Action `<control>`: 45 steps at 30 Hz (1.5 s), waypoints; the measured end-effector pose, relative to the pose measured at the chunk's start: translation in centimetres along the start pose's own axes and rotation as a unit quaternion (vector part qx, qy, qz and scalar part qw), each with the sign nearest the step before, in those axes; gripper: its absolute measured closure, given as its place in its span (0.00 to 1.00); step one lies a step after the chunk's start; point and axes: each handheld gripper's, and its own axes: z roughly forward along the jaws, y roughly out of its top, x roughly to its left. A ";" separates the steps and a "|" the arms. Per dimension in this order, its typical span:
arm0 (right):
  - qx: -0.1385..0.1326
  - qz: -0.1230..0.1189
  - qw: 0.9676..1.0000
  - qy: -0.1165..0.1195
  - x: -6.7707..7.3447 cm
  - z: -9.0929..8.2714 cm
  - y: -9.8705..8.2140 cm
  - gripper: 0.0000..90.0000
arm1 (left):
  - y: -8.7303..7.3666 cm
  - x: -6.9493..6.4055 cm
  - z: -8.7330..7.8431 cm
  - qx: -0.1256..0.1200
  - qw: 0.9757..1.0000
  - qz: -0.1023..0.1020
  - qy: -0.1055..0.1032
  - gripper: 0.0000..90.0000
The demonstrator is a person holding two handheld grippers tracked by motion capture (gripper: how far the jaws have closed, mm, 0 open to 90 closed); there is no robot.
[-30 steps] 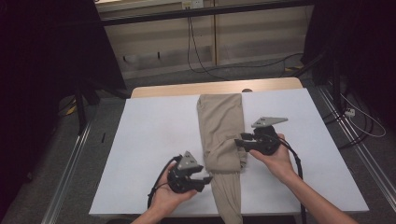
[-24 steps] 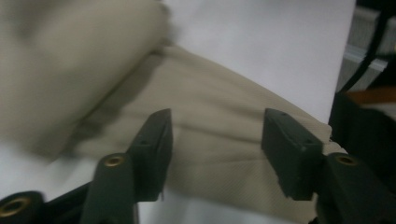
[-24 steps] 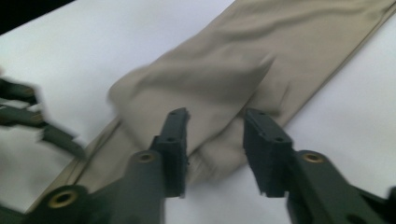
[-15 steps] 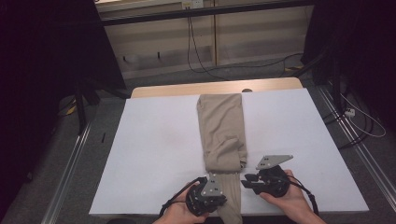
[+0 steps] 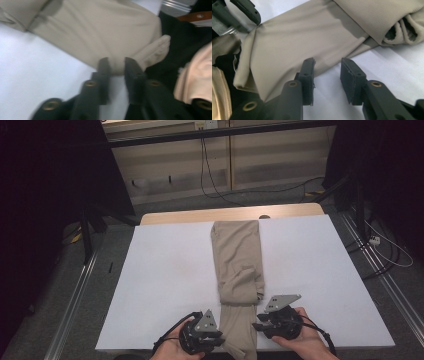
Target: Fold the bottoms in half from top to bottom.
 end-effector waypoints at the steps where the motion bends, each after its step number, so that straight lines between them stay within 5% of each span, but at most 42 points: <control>1: -0.001 -0.001 1.000 0.000 0.0 0.1 0.0 0.70 | 0.2 -0.1 0.1 -0.007 1.000 -0.002 -0.001 0.73; 4: -0.006 -0.010 1.000 0.012 0.2 0.5 0.3 0.73 | 1.2 -0.4 0.8 -0.030 1.000 0.007 0.002 0.67; 6: -0.006 -0.018 1.000 0.012 0.6 0.8 0.5 0.75 | 1.4 -0.8 1.6 -0.006 1.000 0.020 0.005 0.62; 8: -0.008 -0.025 0.999 0.023 0.8 0.8 0.6 0.86 | 0.8 -1.2 1.7 -0.003 0.999 0.050 0.016 0.58; 11: -0.006 -0.029 0.999 0.029 1.1 1.1 0.8 0.86 | 0.3 -1.1 1.2 -0.004 0.999 0.044 0.018 0.57; 16: -0.017 -0.005 0.999 0.037 0.4 0.7 0.9 0.84 | 0.1 -1.3 0.6 0.014 0.997 0.068 0.024 0.62; 18: -0.020 -0.002 0.999 0.034 0.1 0.0 0.7 0.82 | -0.3 -1.4 0.2 0.023 0.998 0.051 0.024 0.63; 21: -0.014 -0.003 0.999 0.047 0.2 -0.6 0.0 0.78 | -1.6 -1.1 -0.6 0.005 0.999 0.037 0.024 0.64; 25: 0.001 -0.027 0.999 0.046 1.3 0.4 0.1 0.67 | -1.5 -1.0 -0.7 0.010 0.999 0.033 0.031 0.72; 27: 0.001 -0.048 0.998 0.030 1.9 0.6 0.2 0.70 | -1.3 -0.6 -0.7 0.019 0.999 0.031 0.019 0.87; 29: -0.001 -0.054 0.998 0.018 2.3 0.7 0.1 0.76 | -0.9 -0.7 -0.6 0.019 0.999 0.022 0.016 0.90; 30: -0.001 -0.051 0.998 0.021 2.3 0.7 0.2 0.86 | -0.7 -0.7 -0.8 0.013 1.000 0.023 0.011 0.89; 31: 0.000 -0.047 0.998 0.029 2.2 0.7 0.2 0.99 | -0.5 -1.0 -0.8 -0.012 1.000 0.003 0.013 0.84; 33: 0.002 -0.036 0.999 0.038 2.2 0.7 0.3 1.00 | -0.1 -1.1 -0.8 -0.027 0.999 0.011 0.019 0.69; 36: 0.006 -0.025 0.999 0.042 1.8 0.2 0.4 1.00 | 0.2 -1.4 0.4 -0.019 0.999 0.029 0.029 0.58; 40: -0.010 -0.006 0.999 0.046 0.9 -1.4 0.2 1.00 | 0.3 -1.6 1.0 -0.002 0.998 0.054 0.045 0.79; 43: -0.001 -0.004 0.999 0.041 0.7 -1.9 -0.2 1.00 | 0.3 -1.6 1.0 -0.001 0.998 0.049 0.049 0.99; 45: 0.007 -0.003 0.999 0.035 0.7 -2.0 -0.3 1.00 | 0.3 -1.8 0.9 0.003 0.998 0.046 0.049 1.00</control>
